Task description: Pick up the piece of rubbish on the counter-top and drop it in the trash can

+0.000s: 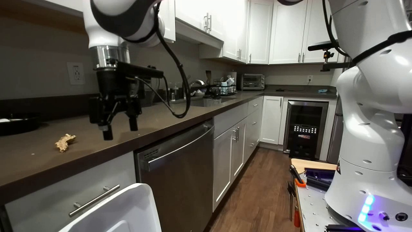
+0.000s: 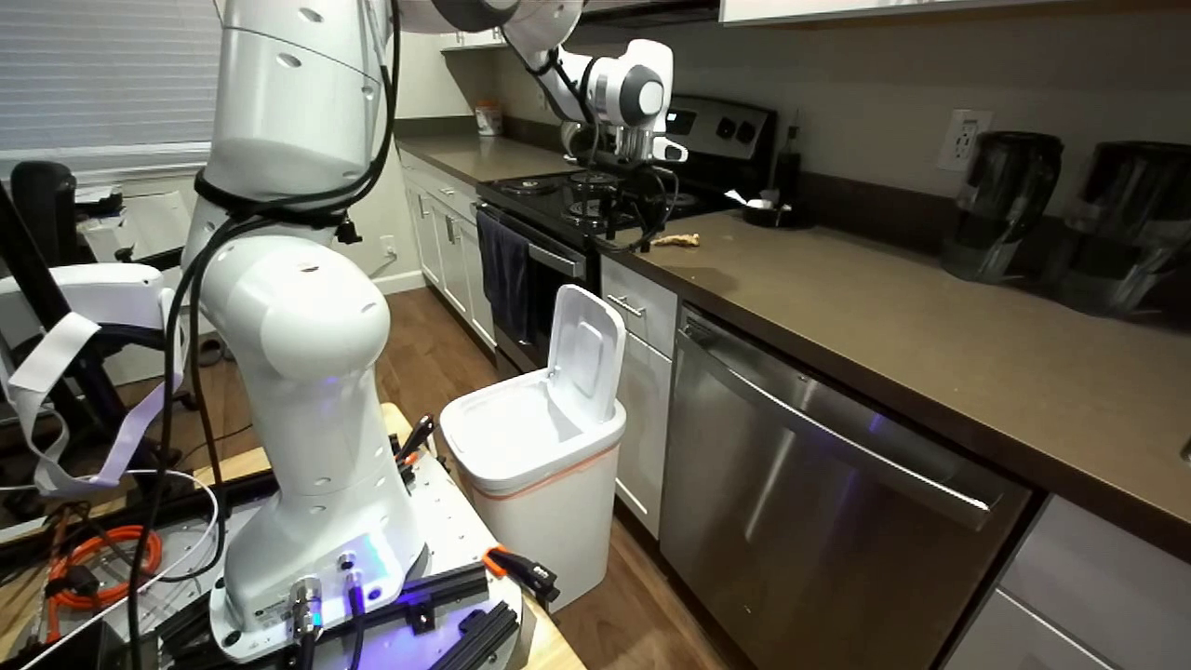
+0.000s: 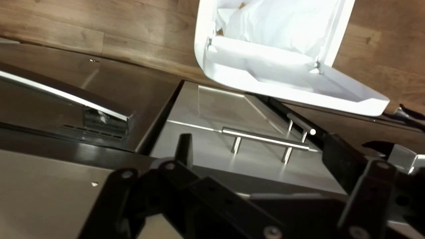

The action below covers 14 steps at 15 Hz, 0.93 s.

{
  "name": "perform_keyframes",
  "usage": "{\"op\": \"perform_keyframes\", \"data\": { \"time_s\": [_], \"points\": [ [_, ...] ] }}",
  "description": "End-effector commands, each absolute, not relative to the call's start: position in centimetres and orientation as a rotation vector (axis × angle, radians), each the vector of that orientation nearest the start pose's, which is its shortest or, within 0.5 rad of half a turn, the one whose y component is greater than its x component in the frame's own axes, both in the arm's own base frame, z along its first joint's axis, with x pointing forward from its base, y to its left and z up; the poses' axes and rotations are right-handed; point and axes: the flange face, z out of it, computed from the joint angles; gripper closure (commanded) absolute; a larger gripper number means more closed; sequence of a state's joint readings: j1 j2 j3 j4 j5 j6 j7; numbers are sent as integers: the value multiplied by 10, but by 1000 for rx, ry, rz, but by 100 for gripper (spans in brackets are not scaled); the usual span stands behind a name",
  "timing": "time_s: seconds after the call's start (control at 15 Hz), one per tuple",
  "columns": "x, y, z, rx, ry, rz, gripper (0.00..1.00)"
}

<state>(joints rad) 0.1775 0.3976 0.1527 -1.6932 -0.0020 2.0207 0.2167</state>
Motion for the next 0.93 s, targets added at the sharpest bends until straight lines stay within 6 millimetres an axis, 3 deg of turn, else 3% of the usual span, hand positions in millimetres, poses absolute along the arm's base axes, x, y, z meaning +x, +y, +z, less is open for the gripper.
{"op": "perform_keyframes", "data": {
  "time_s": [0.0, 0.27, 0.6, 0.67, 0.87],
  "points": [
    [662, 219, 331, -3062, -59, -12, 0],
    [689, 229, 316, -3053, -25, -83, 0],
    [703, 237, 341, -3082, -35, -19, 0],
    [701, 239, 344, -3062, -73, 46, 0],
    [698, 237, 344, -3077, -68, 17, 0]
  ]
}}
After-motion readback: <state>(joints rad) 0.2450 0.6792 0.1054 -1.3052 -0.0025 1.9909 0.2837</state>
